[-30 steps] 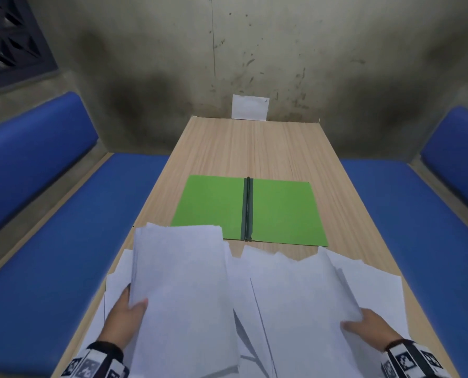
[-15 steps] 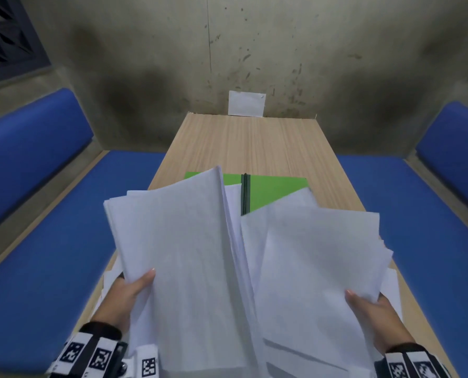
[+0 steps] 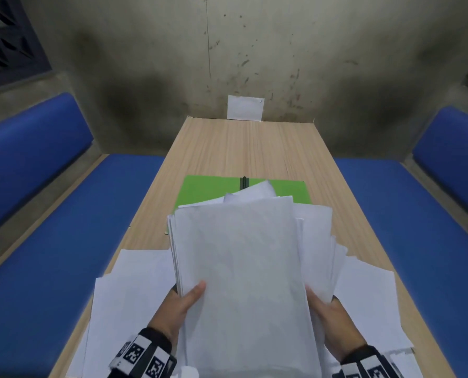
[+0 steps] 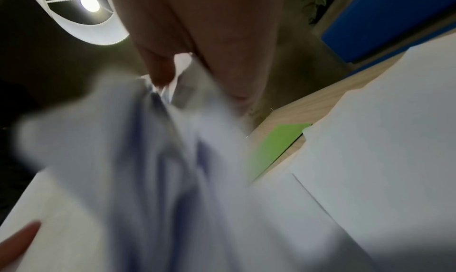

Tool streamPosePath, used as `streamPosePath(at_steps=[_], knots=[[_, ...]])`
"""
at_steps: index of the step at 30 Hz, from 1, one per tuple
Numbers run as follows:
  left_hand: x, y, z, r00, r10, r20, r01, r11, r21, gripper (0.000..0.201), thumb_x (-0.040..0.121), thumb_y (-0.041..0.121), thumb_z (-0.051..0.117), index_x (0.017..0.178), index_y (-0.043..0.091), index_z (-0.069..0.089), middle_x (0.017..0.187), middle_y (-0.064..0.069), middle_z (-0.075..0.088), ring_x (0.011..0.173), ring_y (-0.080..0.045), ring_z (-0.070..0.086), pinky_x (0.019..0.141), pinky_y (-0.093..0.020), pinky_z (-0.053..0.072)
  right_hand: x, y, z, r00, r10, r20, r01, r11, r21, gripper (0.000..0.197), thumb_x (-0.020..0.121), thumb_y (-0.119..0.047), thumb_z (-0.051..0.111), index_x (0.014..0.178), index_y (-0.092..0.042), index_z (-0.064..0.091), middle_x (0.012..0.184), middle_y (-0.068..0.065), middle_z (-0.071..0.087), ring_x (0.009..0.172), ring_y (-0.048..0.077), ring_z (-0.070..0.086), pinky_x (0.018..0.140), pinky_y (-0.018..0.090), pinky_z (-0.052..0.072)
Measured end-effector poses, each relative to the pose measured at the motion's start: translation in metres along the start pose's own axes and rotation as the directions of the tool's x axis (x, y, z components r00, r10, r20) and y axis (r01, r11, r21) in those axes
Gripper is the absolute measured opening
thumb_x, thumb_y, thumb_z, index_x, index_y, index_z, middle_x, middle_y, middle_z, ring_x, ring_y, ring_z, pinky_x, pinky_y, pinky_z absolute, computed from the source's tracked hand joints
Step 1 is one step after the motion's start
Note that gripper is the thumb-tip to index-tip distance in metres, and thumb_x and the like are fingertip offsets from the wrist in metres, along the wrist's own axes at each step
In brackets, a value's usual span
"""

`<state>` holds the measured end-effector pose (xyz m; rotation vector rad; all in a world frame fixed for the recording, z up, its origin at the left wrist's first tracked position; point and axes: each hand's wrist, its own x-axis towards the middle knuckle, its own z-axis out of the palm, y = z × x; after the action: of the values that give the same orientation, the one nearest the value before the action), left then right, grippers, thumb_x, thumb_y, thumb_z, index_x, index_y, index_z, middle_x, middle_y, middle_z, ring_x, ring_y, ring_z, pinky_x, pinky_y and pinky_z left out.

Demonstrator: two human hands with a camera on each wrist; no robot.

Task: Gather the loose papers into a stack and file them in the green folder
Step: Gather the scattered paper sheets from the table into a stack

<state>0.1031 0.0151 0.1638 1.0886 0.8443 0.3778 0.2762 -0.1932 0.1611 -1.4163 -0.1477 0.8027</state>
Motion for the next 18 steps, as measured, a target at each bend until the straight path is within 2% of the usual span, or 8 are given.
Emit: streamPosePath(at_steps=[3,5,7,8,10,13,15,18], knots=[[-0.001,0.006,0.004,0.997,0.061,-0.043,-0.056,0.993,0.102,0.065,0.042,0.054,0.081,0.096,0.021,0.065,0.096,0.003,0.076,0.104,-0.024,0.066,0.099,-0.045,0.047,-0.002,0.001,-0.001,0.999,-0.026,0.021,0.026,0.999,-0.039,0.099,0.044,-0.07,0.078,0.121,-0.012,0.061,0.116,0.002,0.072,0.11,0.019,0.065,0.102,0.039,0.046],[-0.007,0.014,0.011,0.991,0.123,-0.061,-0.111,0.98,0.167,0.047,0.054,0.048,0.074,0.093,0.024,0.064,0.082,0.007,0.077,0.096,-0.021,0.069,0.09,-0.04,0.052,-0.003,-0.001,0.0,0.999,-0.029,0.035,0.032,0.995,-0.099,0.079,0.049,-0.047,0.086,0.114,-0.008,0.065,0.103,0.001,0.076,0.099,0.015,0.07,0.087,0.029,0.052],[-0.011,0.023,0.017,0.977,0.207,-0.056,-0.189,0.955,0.231,0.029,0.074,0.034,0.072,0.1,0.03,0.059,0.092,0.008,0.073,0.098,-0.02,0.067,0.089,-0.04,0.052,-0.003,-0.004,0.001,0.999,-0.036,0.019,0.038,0.986,-0.162,0.052,0.061,-0.025,0.084,0.108,-0.007,0.068,0.089,-0.004,0.078,0.095,0.014,0.071,0.076,0.02,0.052],[-0.015,0.031,0.02,0.966,0.255,-0.054,-0.235,0.941,0.244,0.032,0.08,0.023,0.069,0.106,0.033,0.052,0.097,0.011,0.068,0.097,-0.016,0.065,0.084,-0.036,0.053,-0.004,-0.008,0.001,0.999,-0.051,0.003,0.051,0.983,-0.175,0.041,0.068,-0.017,0.081,0.105,-0.006,0.068,0.083,-0.007,0.078,0.092,0.013,0.071,0.072,0.018,0.052],[-0.022,0.044,0.019,0.932,0.36,-0.044,-0.341,0.911,0.232,0.058,0.076,0.016,0.073,0.12,0.035,0.039,0.1,0.019,0.06,0.089,0.001,0.062,0.069,-0.02,0.049,-0.005,-0.017,0.001,0.996,-0.092,0.003,0.091,0.977,-0.195,0.028,0.077,-0.004,0.073,0.104,-0.006,0.067,0.077,-0.013,0.077,0.078,0.001,0.072,0.062,0.008,0.052],[-0.028,0.053,0.011,0.877,0.48,-0.017,-0.463,0.855,0.234,0.09,0.061,0.018,0.083,0.134,0.032,0.031,0.108,0.017,0.062,0.092,0.013,0.061,0.066,-0.01,0.05,-0.013,-0.031,0.004,0.99,-0.115,0.077,0.127,0.977,-0.171,0.017,0.081,0.002,0.067,0.095,-0.009,0.068,0.07,-0.017,0.076,0.065,-0.009,0.069,0.054,-0.001,0.047],[-0.03,0.053,0.006,0.895,0.447,-0.001,-0.439,0.88,0.18,0.078,0.059,0.009,0.084,0.124,0.022,0.044,0.094,0.011,0.071,0.084,0.006,0.066,0.06,-0.007,0.051,-0.016,-0.034,0.009,0.981,-0.143,0.131,0.165,0.97,-0.179,0.02,0.08,0.003,0.067,0.096,-0.009,0.069,0.078,-0.011,0.078,0.074,-0.002,0.071,0.061,0.006,0.051],[-0.032,0.048,0.003,0.903,0.425,0.064,-0.429,0.879,0.209,0.058,0.047,0.016,0.091,0.099,0.013,0.064,0.082,0.013,0.076,0.083,-0.01,0.069,0.058,-0.007,0.05,-0.018,-0.034,0.017,0.963,-0.188,0.192,0.222,0.96,-0.173,0.033,0.072,-0.004,0.078,0.102,-0.011,0.068,0.095,0.0,0.078,0.092,0.015,0.072,0.071,0.021,0.056]])
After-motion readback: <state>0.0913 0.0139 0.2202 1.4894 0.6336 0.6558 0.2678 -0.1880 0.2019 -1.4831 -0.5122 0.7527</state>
